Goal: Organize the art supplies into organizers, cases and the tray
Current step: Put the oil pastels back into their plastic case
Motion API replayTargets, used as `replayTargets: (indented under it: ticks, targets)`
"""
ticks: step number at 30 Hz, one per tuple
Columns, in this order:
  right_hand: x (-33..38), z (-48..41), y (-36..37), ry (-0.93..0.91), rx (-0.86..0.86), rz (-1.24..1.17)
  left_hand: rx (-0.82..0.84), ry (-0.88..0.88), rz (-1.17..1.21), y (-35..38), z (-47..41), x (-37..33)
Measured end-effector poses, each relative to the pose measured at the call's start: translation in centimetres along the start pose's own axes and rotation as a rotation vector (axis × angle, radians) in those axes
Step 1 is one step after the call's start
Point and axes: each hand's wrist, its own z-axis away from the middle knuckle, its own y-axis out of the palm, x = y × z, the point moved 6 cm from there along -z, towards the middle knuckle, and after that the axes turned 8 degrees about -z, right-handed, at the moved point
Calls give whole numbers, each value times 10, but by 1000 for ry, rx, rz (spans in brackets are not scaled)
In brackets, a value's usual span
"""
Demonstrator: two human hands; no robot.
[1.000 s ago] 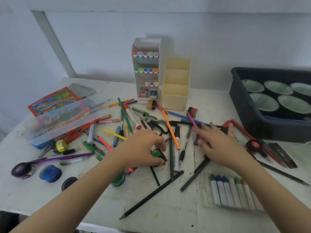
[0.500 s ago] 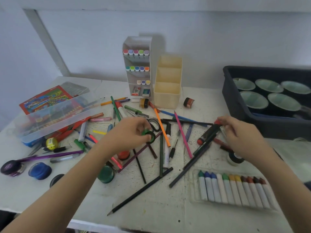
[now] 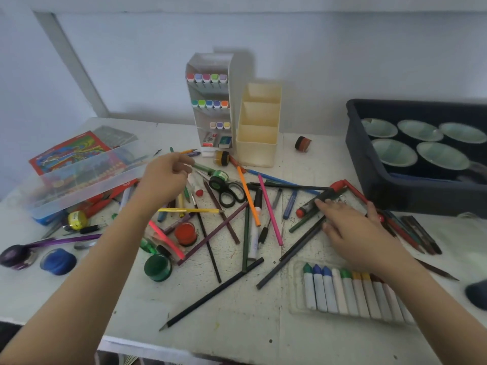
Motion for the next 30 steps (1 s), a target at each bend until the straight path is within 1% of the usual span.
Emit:
replayTargets:
  ticks: [2, 5, 9, 11, 14, 20, 21, 22, 23, 26, 27, 28, 30]
  targets:
    - [1, -4, 2, 8, 14, 18, 45, 20, -47, -9, 2, 5]
    - [5, -13, 7, 15, 22, 16, 166, 53, -157, -13, 11, 12]
    - [10, -25, 11, 12, 29, -9, 326, 4, -189, -7, 22, 27]
    - [13, -30, 11, -4, 44, -7, 356, 13, -233, -1, 25, 31]
    - [22, -35, 11, -60, 66, -59, 299, 45, -296, 5, 27, 29]
    - [27, -27, 3, -84, 59, -170, 50, 50, -265, -1, 20, 38]
    - [26, -25, 1, -79, 53, -182, 26, 62, -261, -4, 21, 37]
    - [24, -22, -1, -72, 46, -197, 44, 77, -248, -7, 23, 36]
    - [22, -19, -3, -64, 41, -216, 121, 92, -233, -7, 26, 33]
    - [13, -12, -7, -62, 17, -305, 551, 91, -207, 4, 47, 29]
    - [11, -11, -7, -65, 8, -320, 632, 83, -227, 7, 53, 29]
    - [10, -9, -7, -68, 4, -322, 652, 83, -260, 9, 56, 30]
    - [8, -8, -5, -70, 7, -317, 579, 94, -283, 15, 54, 28]
